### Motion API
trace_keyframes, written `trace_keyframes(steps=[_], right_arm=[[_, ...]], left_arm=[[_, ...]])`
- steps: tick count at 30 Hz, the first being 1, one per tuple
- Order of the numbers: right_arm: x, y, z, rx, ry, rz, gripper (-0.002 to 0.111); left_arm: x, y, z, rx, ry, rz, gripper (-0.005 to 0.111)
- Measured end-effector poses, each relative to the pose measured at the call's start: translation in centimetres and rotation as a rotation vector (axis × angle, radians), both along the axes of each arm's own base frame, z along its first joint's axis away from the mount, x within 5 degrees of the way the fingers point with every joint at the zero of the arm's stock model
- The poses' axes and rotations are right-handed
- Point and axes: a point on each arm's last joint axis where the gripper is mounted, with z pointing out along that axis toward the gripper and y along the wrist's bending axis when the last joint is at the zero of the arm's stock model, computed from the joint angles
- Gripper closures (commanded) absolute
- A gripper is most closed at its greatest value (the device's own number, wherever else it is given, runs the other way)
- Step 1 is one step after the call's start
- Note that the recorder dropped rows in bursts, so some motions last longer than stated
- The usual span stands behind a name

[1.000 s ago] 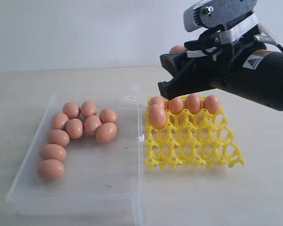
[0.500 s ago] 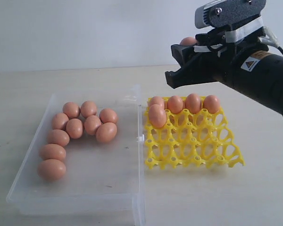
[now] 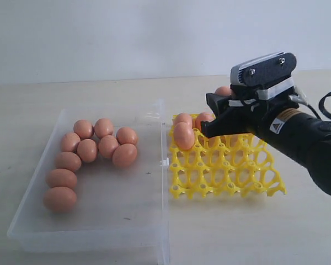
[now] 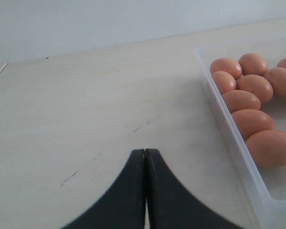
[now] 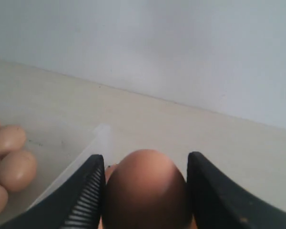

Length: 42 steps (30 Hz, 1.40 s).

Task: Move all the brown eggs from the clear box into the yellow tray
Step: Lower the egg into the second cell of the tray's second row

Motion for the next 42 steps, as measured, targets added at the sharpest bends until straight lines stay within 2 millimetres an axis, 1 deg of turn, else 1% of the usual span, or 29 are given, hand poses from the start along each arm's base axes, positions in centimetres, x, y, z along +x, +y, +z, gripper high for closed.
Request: trace_keyframes(steps=[3, 6, 13, 19, 25, 33, 36, 40, 42], right_arm=[[0.3, 0.3, -1.8, 0.007, 0.036, 0.021, 0.108], [0.4, 0.5, -3.0, 0.015, 0.056, 0.04, 0.108], [0.6, 0.8, -4.2, 0.047, 0.041, 0.061, 0.108], [0.9, 1.1, -5.8, 0.038, 0.06, 0.074, 0.108], [1.6, 1.2, -5.9, 0.041, 0.046, 0.077, 0.108], [2.3, -0.1, -5.8, 0.045, 0.037, 0.041, 0.108], [2.3, 0.0, -5.8, 0.041, 0.036, 0.053, 0.108], [2.1, 0.2, -6.8, 0.024, 0.056, 0.083, 0.108], [2.2, 0.3, -7.0, 0.022, 0.06, 0.085, 0.108]], left_arm=[[0.0, 0.0, 0.0, 0.0, 0.0, 0.0, 0.107], [0.0, 0.0, 0.0, 0.0, 0.0, 0.0, 0.107], [0.0, 0.0, 0.0, 0.0, 0.0, 0.0, 0.107], [0.0, 0.0, 0.0, 0.0, 0.0, 0.0, 0.107], [0.0, 0.0, 0.0, 0.0, 0.0, 0.0, 0.107], [0.0, 0.0, 0.0, 0.0, 0.0, 0.0, 0.107], [0.0, 0.0, 0.0, 0.0, 0.0, 0.0, 0.107], [0.0, 0.0, 0.0, 0.0, 0.0, 0.0, 0.107], [0.0, 0.0, 0.0, 0.0, 0.0, 0.0, 0.107]])
